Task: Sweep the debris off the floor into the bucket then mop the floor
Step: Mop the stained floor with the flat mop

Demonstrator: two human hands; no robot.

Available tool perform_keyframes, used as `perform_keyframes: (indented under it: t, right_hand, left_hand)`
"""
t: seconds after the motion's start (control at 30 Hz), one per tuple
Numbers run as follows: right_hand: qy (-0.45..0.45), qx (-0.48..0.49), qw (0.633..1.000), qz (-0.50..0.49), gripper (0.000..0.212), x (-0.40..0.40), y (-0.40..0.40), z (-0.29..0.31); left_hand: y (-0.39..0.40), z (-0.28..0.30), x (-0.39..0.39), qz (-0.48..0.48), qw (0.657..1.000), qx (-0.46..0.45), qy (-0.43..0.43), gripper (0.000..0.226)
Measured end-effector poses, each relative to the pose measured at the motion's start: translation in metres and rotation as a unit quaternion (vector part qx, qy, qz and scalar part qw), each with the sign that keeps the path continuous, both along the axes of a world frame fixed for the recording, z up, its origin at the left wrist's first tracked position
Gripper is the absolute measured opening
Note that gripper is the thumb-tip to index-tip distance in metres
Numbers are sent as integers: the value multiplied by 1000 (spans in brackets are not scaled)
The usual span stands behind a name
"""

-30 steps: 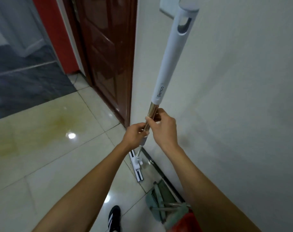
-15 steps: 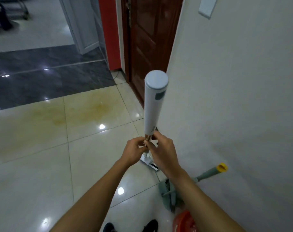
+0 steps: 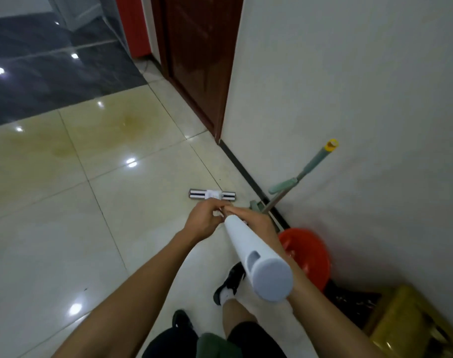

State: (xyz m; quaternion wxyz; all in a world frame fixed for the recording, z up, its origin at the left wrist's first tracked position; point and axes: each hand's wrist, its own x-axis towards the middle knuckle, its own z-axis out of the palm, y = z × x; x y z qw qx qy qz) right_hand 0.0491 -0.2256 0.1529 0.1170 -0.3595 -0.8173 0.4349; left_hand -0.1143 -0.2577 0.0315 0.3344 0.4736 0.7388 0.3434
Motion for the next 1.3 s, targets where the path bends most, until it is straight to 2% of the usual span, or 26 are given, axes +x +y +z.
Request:
perform_keyframes:
  t: [0.07,0.17,0.23,0.3,0.37,0.5,0.57,0.63,0.67,0.7,0.8,0.83,0.93,1.03,1.13,1.2,1.3]
  right_hand:
    - [-34,-28,999,-4,31,10,-15,-8]
    - [-40,-46,998,-9,44,29,-42,-14]
    - [-42,-64,997,-14,41,39,-50,-19]
    - [-42,-125,990,-41,35,47,-54,-25]
    - [-34,-221,969,-103,29,57,-61,-31]
    - [-45,-397,899,-180,17,77,-71,-46]
    - [-58,-458,869,-181,36,94,-75,-57]
    - [-78,-487,850,-185,63,116,-79,-69]
    - [-96,-493,844,-187,68,128,-81,-74]
    - [-116,-495,841,-188,65,141,-84,-80]
    - [-179,-472,845,-178,30,175,-95,-96]
    - [-201,-460,846,-176,26,184,-99,-102]
    - [-275,-399,865,-132,24,206,-115,-119]
    - [-315,-362,870,-113,26,217,-126,-135]
    - [-335,-355,865,-117,32,221,-130,-148]
    - [-348,-350,861,-127,35,219,-131,-153]
    - [-353,-380,839,-163,40,213,-130,-159]
  left_hand:
    - [-14,-11,9,-10,999,-23,32,34]
    - [-31,-27,22,-22,998,-50,44,37]
    - [-39,-34,29,-22,996,-64,61,38]
    - [-46,-40,39,-23,993,-82,87,40]
    - [-51,-45,52,-35,987,-106,119,41]
    - [-58,-58,85,-80,972,-143,168,46]
    - [-62,-67,104,-89,969,-163,165,50]
    - [-65,-77,124,-104,965,-175,168,52]
    - [-68,-82,135,-117,961,-180,173,53]
    - [-70,-87,146,-129,957,-186,179,54]
    - [-78,-101,183,-148,944,-213,205,65]
    - [-81,-106,195,-146,941,-226,205,67]
    - [-87,-120,228,-121,945,-256,163,57]
    - [-86,-128,239,-36,961,-265,64,39]
    - [-78,-135,241,54,959,-278,-18,34]
    - [-71,-140,236,132,941,-295,-100,44]
    - [-60,-153,224,230,887,-338,-216,58]
